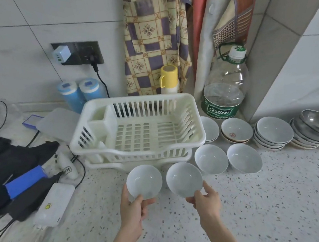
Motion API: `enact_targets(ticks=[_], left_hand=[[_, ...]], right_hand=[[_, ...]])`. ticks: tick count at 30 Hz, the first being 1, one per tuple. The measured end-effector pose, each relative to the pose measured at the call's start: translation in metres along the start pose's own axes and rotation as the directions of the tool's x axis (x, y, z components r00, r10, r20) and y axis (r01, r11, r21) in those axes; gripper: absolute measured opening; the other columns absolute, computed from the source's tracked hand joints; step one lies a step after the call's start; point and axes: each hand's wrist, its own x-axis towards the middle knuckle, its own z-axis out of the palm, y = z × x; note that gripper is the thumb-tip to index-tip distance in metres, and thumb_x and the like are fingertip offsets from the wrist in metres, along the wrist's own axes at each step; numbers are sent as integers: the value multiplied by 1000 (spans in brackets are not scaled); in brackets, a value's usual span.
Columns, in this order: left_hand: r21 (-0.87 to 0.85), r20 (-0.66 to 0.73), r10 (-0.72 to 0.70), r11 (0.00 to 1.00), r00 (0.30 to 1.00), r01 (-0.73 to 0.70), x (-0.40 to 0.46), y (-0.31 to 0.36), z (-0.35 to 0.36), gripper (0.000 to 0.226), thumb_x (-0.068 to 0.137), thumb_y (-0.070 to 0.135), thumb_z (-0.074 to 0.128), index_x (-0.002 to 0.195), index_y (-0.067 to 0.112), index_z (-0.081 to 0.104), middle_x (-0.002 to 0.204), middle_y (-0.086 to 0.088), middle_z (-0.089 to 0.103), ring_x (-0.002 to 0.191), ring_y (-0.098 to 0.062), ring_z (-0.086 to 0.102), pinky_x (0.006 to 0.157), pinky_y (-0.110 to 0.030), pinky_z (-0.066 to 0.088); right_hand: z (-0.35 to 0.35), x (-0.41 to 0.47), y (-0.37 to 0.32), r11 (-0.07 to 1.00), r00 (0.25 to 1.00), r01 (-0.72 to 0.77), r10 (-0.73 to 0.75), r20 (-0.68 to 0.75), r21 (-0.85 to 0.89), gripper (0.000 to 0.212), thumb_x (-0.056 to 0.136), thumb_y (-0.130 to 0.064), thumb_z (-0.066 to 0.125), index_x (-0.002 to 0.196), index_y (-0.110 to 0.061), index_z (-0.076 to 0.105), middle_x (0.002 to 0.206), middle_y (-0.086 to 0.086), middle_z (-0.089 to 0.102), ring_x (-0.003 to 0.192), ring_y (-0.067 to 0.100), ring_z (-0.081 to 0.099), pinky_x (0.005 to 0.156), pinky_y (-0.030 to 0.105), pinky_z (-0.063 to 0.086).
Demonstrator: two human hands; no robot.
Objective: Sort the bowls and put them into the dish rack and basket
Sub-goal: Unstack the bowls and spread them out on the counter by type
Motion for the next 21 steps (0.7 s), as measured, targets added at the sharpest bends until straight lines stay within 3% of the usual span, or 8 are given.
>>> enact_targets(ticks=[2,7,14,19,21], left_hand=[[9,20,-3,1000,1000,3,6,2,-3,67,97,-2,50,140,49,40,94,-17,75,76,-26,77,31,-18,23],[19,74,-20,1000,997,18,15,5,-7,62,99,1,49,125,57,41,82,-19,76,72,-25,76,32,-19,23],[39,118,-29,999,993,25,24,6,-12,61,102,6,48,134,56,34,78,-23,75,70,-28,64,33,-20,23],[79,152,-26,997,988,14,26,7,-12,61,102,7,48,143,50,31,80,-22,75,46,-10,62,34,-20,25],[92,165,-33,996,986,18,28,8,-12,61,103,8,48,144,49,31,79,-22,76,45,-9,62,34,-20,27]], right_hand=[[5,0,2,1000,1000,-4,4,-22,9,61,90,5,46,145,-22,47,76,12,73,51,7,69,44,19,46],[14,2,4,999,997,-24,27,-68,45,60,90,4,50,143,-24,49,52,2,69,51,6,69,48,21,46],[20,4,6,997,995,-7,15,-102,80,60,91,2,50,144,-25,46,80,17,74,54,7,70,52,20,47],[28,4,6,995,994,3,7,-112,95,61,90,5,48,144,-24,47,78,15,74,59,12,73,50,22,48],[30,5,7,995,993,-1,14,-119,102,62,90,5,48,144,-24,47,74,12,74,59,13,73,51,23,48]])
